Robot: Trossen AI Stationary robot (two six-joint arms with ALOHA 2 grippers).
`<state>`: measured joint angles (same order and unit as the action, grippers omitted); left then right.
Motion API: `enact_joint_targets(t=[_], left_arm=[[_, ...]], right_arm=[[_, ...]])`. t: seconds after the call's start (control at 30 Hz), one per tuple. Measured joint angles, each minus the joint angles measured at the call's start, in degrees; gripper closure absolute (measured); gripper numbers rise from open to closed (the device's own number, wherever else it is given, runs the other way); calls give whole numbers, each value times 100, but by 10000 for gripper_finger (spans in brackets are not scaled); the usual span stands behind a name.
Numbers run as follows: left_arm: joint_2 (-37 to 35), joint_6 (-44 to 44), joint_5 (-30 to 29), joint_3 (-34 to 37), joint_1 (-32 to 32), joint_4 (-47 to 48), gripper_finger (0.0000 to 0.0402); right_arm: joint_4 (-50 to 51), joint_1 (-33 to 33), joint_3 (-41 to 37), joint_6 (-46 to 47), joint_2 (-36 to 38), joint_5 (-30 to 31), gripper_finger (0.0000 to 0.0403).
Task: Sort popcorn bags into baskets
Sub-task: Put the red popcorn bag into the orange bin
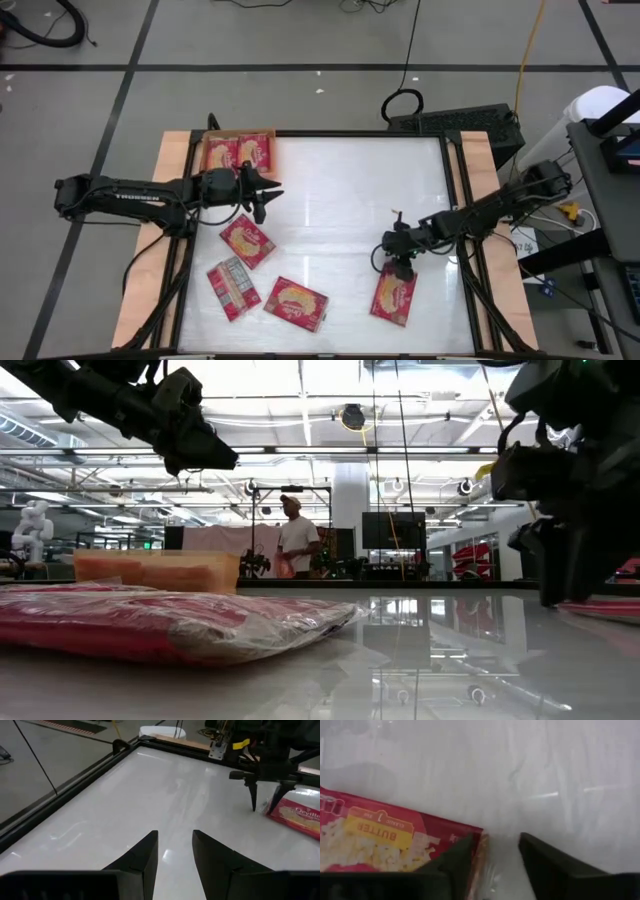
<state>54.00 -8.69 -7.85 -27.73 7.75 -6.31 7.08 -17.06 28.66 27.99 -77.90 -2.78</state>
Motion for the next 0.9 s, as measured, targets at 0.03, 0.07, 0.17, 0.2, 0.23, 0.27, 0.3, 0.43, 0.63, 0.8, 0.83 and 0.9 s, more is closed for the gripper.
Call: enact_joint_targets(t=[0.03,0.07,0.17,0.2,0.23,0.27,0.3,0.43,0.63,0.8,0.83,0.9], left_arm=[[0,0,-19,0,0,-1,279],[0,0,-29,0,0,2,279],[0,31,-35,0,0,-21,279],[0,73,-37,0,0,-50,279],[0,109,-49,0,0,-102,279],[0,133,-81,0,0,-162,279],[0,155,-126,0,1,-224,279],[0,293,-317,0,5,-562,279],[281,343,-333,0,90,-1164,279],[851,49,-328,0,92,-1555,279],[988,-23,-324,0,90,-1666,279],[1264,-118,-271,0,90,-1735,279]], right_arm=[[-53,0,-5,-61,-8,81,268],[-114,2,-6,-113,-14,140,294],[-283,11,-12,-304,-21,348,375],[-313,11,-10,-356,-25,454,388],[-321,13,-11,-381,-27,594,391],[-327,33,-10,-399,-29,752,390],[-327,79,-10,-484,-31,894,389],[-501,470,-17,-1024,-36,1446,400],[-1156,1354,-17,-1783,14,2100,402],[-1485,1758,92,-2487,239,1807,402],[-1413,1805,128,-2513,312,1627,402],[-1126,1904,188,-2378,512,1297,402]])
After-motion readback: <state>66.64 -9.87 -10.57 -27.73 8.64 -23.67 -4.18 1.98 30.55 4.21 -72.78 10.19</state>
